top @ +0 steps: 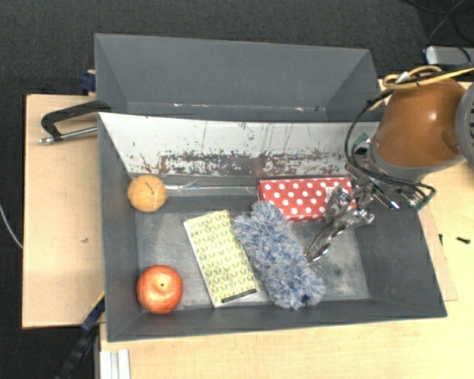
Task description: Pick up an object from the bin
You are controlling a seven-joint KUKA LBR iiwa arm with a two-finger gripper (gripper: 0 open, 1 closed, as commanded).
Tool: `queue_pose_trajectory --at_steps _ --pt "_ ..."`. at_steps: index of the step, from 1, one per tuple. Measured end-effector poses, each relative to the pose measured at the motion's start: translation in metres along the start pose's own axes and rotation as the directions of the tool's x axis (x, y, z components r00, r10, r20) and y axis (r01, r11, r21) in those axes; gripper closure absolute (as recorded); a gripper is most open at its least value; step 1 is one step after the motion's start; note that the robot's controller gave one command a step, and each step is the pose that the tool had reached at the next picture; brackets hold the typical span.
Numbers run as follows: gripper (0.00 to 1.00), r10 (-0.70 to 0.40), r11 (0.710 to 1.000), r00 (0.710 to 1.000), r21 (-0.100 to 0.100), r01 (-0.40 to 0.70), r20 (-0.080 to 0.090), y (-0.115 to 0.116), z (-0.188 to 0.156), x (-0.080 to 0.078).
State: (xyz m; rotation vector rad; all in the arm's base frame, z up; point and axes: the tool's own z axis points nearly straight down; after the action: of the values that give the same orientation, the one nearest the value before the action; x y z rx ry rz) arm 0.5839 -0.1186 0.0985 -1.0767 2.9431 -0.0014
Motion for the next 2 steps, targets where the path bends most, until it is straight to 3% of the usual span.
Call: queue_pose_trajectory --at_steps 1,2 --pt "1.0 0.062 0.998 0.998 -0.005 -0.062 -0.005 0.017 -0.02 0.012" --pt "1.0 0.048 0.999 0.999 -0.004 -0.048 -0.005 0.014 -0.071 -0.004"
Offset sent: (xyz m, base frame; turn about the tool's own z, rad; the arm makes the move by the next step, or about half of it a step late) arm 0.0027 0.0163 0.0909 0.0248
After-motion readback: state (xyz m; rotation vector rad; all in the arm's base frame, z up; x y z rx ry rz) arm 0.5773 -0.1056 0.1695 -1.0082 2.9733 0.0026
